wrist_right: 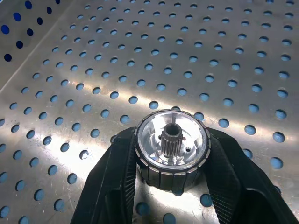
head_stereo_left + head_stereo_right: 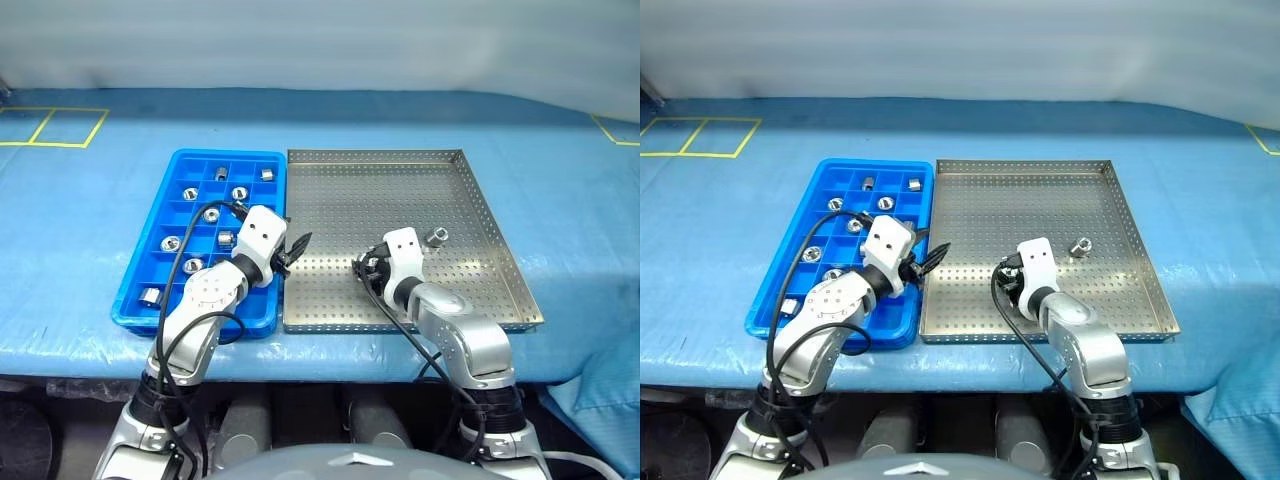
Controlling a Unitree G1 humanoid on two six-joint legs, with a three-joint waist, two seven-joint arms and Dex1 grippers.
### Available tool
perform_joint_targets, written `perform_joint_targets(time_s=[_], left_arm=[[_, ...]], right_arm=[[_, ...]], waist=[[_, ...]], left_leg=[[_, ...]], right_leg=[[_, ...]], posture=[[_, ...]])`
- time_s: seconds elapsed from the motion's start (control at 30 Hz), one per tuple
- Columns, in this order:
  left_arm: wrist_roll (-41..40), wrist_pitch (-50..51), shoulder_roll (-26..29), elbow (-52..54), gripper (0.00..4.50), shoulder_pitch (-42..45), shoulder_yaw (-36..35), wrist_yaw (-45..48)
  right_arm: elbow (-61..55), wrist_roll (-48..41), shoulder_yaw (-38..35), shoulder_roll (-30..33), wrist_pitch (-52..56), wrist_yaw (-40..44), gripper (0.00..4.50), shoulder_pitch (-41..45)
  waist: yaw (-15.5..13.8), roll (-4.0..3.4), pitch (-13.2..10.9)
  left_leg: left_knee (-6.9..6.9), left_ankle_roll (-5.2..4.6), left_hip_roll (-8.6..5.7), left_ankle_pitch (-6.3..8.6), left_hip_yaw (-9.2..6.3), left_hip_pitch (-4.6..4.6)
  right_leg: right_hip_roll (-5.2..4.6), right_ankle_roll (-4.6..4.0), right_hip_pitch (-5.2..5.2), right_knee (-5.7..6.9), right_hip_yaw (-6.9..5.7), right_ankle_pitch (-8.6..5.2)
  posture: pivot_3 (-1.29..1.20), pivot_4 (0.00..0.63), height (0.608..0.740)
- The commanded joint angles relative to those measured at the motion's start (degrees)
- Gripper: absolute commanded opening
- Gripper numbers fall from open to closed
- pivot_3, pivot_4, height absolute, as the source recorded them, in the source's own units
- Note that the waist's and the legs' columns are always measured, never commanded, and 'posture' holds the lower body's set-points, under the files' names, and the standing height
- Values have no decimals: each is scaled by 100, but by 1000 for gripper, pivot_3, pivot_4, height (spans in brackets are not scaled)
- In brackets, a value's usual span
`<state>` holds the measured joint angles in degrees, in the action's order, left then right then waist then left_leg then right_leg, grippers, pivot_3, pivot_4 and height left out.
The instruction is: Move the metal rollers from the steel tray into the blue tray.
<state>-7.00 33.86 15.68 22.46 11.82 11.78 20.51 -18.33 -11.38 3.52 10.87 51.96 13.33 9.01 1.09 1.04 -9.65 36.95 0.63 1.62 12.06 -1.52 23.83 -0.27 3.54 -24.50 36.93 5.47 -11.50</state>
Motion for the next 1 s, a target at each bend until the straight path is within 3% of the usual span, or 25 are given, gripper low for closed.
perform_joint_targets(time_s=[0.03,0.2,0.37,0.73,1.0], left_arm=[[-35,32,8,340,2412,-57,-86,-20],[10,77,39,763,2412,-268,-266,-221],[122,538,192,1910,2412,-794,-697,-594],[24,1060,366,3586,2412,-1620,-1555,-792],[-443,905,714,3754,2412,-2645,-2632,-275]], right_arm=[[-402,-68,-115,57,-94,24,1707,194],[-667,-274,-73,211,23,262,1707,544],[-802,-465,253,261,70,567,1707,1012],[-158,-542,994,-48,-283,1054,1707,1572],[201,-484,1931,-292,-558,1600,1707,1623]], waist=[[0,0,0],[-31,-1,-3],[-103,3,-5],[-702,6,-8],[-1032,7,-9]], left_leg=[[0,0,0,0,0,0],[-1,0,1,0,0,0],[-11,-1,2,0,-6,0],[-20,1,3,1,-14,5],[-55,3,9,2,-19,0]], right_leg=[[0,0,0,0,0,0],[0,0,-2,1,-1,0],[1,-2,-2,-2,-4,-1],[-1,-12,-7,-10,-20,-7],[-7,-35,-18,-16,-47,-22]], posture=[[136,150,740],[190,150,740],[314,150,740],[479,150,740],[521,150,740]])
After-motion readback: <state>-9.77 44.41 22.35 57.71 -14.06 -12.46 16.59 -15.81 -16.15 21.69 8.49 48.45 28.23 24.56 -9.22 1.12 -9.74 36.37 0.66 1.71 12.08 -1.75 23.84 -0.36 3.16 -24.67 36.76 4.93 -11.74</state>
